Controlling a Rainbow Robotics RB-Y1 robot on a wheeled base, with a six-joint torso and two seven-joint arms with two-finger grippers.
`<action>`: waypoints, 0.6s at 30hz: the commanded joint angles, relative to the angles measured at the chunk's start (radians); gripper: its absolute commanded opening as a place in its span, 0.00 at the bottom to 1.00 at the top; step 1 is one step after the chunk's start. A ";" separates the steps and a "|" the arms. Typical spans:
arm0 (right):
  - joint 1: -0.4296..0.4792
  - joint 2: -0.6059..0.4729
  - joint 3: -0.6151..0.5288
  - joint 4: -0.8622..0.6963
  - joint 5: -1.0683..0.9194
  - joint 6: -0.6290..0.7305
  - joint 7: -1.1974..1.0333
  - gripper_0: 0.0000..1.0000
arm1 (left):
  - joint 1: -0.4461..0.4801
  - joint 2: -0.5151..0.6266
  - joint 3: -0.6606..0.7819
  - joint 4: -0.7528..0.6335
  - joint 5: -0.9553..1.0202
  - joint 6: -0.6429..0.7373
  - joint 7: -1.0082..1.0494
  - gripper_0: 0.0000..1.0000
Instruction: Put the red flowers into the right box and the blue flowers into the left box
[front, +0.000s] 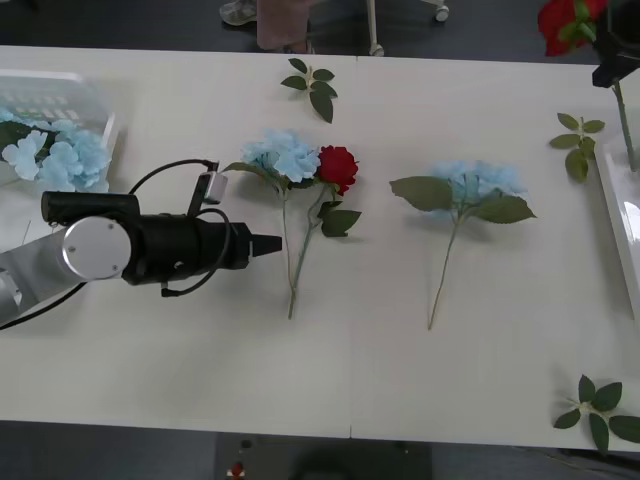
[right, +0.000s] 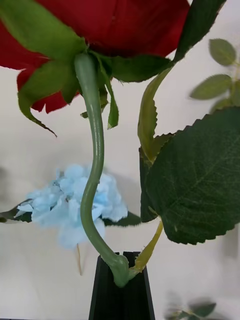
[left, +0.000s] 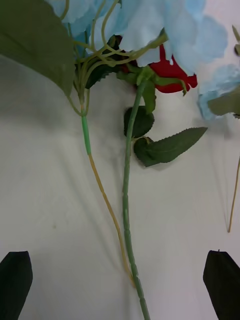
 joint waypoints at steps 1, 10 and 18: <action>-0.009 -0.056 -0.015 0.009 0.011 0.022 0.071 0.00 | -0.131 0.032 -0.099 0.041 -0.016 -0.037 0.089 1.00; 0.053 -0.141 -0.013 0.096 0.050 0.015 0.211 0.00 | -0.257 -0.062 -0.214 0.187 -0.029 -0.051 0.161 1.00; 0.119 -0.179 -0.013 0.251 0.080 -0.047 0.425 0.00 | -0.338 -0.177 -0.266 0.351 -0.038 -0.052 0.167 1.00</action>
